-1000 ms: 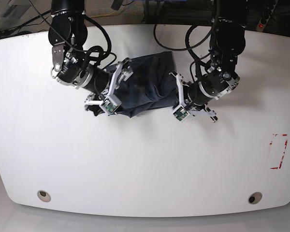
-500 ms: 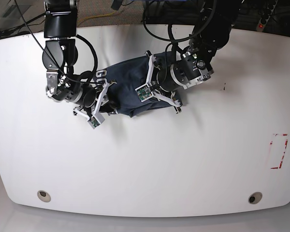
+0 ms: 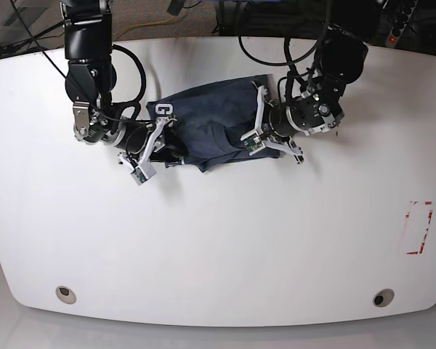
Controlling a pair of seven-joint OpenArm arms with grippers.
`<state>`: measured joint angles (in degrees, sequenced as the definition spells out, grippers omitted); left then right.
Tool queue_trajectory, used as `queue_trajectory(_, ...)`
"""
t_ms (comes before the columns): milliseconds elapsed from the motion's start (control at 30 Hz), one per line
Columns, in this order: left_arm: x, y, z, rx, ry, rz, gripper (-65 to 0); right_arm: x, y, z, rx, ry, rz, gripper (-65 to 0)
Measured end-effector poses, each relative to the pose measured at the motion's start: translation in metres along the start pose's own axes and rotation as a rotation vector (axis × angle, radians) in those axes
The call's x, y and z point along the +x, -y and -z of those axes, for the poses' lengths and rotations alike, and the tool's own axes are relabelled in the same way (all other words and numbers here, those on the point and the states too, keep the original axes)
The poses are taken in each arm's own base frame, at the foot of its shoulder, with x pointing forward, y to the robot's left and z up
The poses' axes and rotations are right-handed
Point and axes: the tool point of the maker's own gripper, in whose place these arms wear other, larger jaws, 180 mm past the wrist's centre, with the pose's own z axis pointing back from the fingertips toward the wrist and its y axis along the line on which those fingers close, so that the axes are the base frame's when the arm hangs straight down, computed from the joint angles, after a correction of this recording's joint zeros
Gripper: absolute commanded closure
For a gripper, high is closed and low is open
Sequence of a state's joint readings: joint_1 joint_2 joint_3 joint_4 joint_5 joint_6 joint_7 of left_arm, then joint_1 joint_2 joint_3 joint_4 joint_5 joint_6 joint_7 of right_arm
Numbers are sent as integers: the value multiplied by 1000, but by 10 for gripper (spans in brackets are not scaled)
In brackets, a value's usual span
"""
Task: Fold the T-shirt properly
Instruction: 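Press and tuck the folded shirt edges with both grippers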
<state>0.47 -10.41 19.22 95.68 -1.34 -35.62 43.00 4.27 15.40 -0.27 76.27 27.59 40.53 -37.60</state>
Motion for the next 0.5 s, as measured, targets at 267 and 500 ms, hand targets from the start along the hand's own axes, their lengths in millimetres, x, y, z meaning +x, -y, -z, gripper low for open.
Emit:
queue_trajectory(267, -5, -46, -28, 119, -24, 54, -18, 21, -6, -20, -50, -65, -156, -147)
queue_trajectory(500, 37, -58, -60, 196, 97, 129, -21, 74, -16, -45, -104, 8, -300, -151)
